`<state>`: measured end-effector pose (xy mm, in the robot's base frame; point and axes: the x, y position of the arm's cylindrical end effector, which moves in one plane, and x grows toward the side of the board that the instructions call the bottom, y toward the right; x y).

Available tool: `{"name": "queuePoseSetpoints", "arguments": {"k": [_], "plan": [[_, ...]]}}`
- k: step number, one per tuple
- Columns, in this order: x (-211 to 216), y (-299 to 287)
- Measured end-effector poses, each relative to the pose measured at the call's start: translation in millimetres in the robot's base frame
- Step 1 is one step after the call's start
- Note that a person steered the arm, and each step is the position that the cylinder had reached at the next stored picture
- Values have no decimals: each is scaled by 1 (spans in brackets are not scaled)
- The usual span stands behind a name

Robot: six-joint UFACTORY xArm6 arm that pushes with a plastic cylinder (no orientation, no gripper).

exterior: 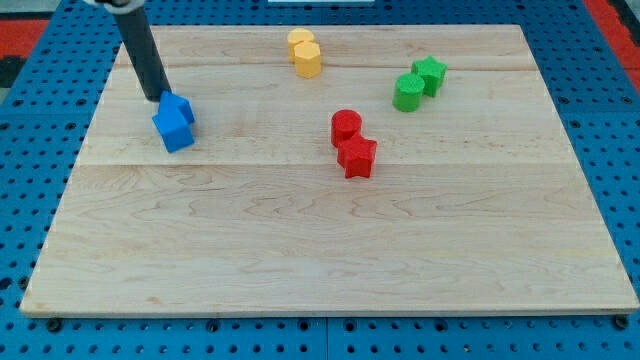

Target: Move blue cube below red star

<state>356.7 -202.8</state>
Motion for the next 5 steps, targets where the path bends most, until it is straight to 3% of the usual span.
{"name": "queuePoseSetpoints", "arguments": {"k": [2, 3, 4, 5], "plan": [[90, 18], [92, 58], [79, 22], [66, 80]]}}
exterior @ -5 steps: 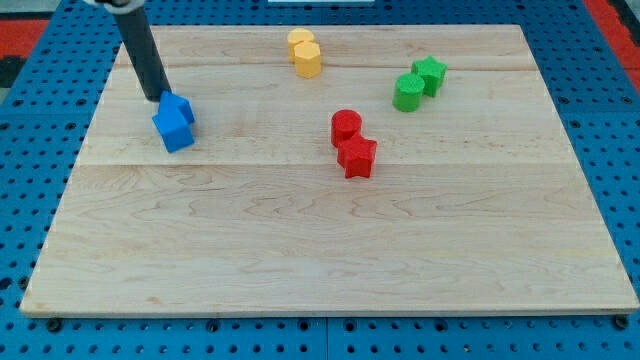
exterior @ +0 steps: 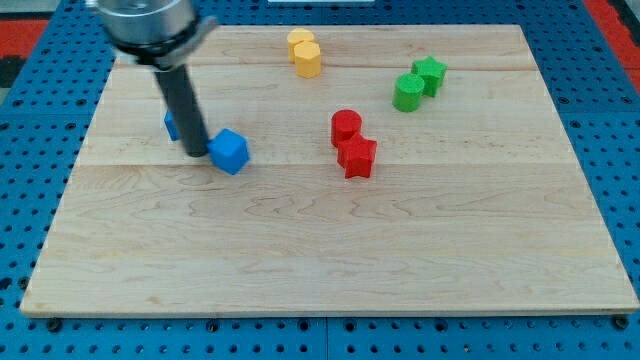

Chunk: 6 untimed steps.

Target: Move blue cube below red star

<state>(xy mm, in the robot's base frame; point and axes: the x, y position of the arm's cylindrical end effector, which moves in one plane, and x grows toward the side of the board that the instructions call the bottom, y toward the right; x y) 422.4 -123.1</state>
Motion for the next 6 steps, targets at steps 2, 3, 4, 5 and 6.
{"name": "queuePoseSetpoints", "arguments": {"k": [2, 3, 4, 5, 6], "plan": [[38, 68], [14, 45], [23, 97], [94, 169], [131, 244]]}}
